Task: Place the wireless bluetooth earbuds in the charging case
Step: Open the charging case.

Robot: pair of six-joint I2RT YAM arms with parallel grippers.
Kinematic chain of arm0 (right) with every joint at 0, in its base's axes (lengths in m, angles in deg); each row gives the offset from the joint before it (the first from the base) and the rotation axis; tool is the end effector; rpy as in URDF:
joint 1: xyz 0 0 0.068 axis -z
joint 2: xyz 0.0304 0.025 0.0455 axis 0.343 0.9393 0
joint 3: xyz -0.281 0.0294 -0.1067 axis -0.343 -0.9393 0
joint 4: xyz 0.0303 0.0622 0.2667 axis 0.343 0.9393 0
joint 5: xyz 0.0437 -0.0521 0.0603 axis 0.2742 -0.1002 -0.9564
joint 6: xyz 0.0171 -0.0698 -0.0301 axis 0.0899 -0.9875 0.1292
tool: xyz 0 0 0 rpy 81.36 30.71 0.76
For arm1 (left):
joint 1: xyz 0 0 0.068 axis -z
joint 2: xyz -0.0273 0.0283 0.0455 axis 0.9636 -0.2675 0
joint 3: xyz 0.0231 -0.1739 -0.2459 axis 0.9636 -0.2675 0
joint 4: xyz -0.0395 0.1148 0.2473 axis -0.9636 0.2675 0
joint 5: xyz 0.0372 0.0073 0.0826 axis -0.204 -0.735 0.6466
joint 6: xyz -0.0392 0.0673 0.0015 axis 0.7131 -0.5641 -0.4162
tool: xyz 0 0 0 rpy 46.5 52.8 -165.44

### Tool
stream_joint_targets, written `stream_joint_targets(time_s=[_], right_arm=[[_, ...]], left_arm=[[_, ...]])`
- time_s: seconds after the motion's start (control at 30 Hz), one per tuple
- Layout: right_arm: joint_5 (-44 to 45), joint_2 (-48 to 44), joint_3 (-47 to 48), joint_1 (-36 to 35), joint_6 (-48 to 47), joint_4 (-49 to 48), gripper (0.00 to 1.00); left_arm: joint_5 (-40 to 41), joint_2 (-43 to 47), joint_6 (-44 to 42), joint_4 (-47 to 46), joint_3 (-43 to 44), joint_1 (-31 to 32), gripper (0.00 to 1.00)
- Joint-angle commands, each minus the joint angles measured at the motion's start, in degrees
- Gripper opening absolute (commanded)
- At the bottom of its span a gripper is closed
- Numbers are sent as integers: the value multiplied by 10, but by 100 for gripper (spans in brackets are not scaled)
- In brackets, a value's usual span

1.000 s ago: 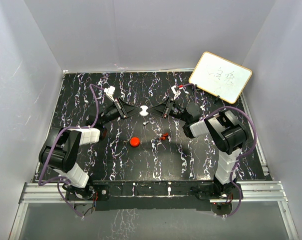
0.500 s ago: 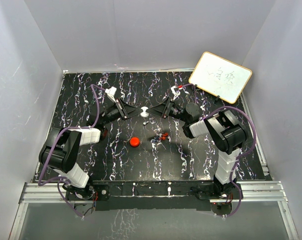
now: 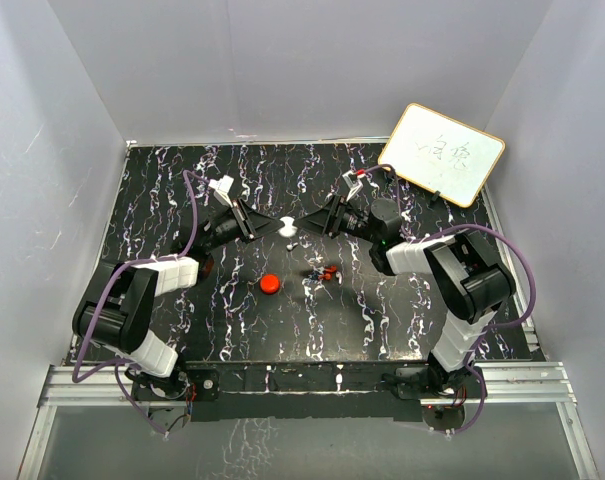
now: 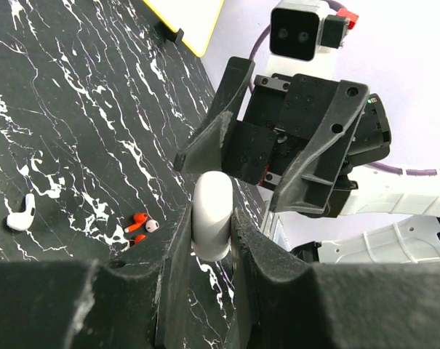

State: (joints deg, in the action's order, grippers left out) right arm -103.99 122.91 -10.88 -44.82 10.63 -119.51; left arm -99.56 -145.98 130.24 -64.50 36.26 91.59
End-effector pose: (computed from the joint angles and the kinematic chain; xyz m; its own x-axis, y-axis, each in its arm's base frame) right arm 0.3375 0.2031 0.2177 -0.7108 0.3549 -0.6073 -0.5629 0.2307 0.7937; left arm 0.3096 -0.1424 0.2396 -0.6794 -0.4346 -0.5912 0.5353 0.2575 -0.8045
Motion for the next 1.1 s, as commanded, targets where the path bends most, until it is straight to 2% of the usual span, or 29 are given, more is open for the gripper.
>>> stream_joint_targets(time_s=[0.0,1.07], right_arm=[[12,-15,10,-8,-52,50,64],[36,20,36,-18,-75,75,64]], left_arm=[[-2,21,-7,-6,19,3,0],[-11,40,3,2,30,7,0]])
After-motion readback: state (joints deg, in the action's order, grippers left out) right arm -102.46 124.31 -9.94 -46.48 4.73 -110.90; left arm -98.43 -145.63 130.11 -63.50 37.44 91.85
